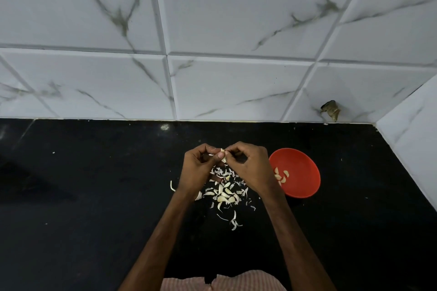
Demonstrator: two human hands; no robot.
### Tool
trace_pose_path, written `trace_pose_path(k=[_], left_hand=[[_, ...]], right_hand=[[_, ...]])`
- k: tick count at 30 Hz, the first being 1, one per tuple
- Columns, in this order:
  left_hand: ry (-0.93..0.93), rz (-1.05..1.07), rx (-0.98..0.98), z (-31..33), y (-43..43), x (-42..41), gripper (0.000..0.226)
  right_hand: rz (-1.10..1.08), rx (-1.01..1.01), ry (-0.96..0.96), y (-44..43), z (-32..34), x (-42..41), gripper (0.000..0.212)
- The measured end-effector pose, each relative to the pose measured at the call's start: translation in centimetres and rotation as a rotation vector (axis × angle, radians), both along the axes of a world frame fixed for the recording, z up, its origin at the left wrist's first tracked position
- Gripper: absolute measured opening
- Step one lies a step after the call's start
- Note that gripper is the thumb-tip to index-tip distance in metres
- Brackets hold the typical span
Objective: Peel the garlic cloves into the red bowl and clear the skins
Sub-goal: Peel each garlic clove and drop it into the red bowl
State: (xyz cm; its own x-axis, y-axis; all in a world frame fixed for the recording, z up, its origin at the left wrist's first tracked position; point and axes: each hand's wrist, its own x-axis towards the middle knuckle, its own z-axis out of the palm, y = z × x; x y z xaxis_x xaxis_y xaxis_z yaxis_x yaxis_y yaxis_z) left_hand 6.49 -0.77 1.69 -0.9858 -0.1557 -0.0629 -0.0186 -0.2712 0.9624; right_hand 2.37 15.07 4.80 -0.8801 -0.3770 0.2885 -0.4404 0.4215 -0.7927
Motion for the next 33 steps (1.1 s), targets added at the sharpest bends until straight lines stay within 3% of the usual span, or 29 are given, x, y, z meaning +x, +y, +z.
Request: trace_pose_path(k=[14,29,33], left_hand=[[0.002,0.041,-0.075,0.2,0.3,-0.1,0.011],[-0.014,0.038,0.097,0.0,1.1,0.0,0.017],[-0.006,0.101,0.060,-0.3,1.0,-0.1,0.014]], right_hand=[[-0.082,-0.003,0.049,-1.0,-0.9,0.0,0.008],[-0.196,-0.237,-0.221,-1.5,-1.3,0.0,0.002],[-0.198,-0.155,-0.229,-0.7,-1.3,-0.2,0.022]])
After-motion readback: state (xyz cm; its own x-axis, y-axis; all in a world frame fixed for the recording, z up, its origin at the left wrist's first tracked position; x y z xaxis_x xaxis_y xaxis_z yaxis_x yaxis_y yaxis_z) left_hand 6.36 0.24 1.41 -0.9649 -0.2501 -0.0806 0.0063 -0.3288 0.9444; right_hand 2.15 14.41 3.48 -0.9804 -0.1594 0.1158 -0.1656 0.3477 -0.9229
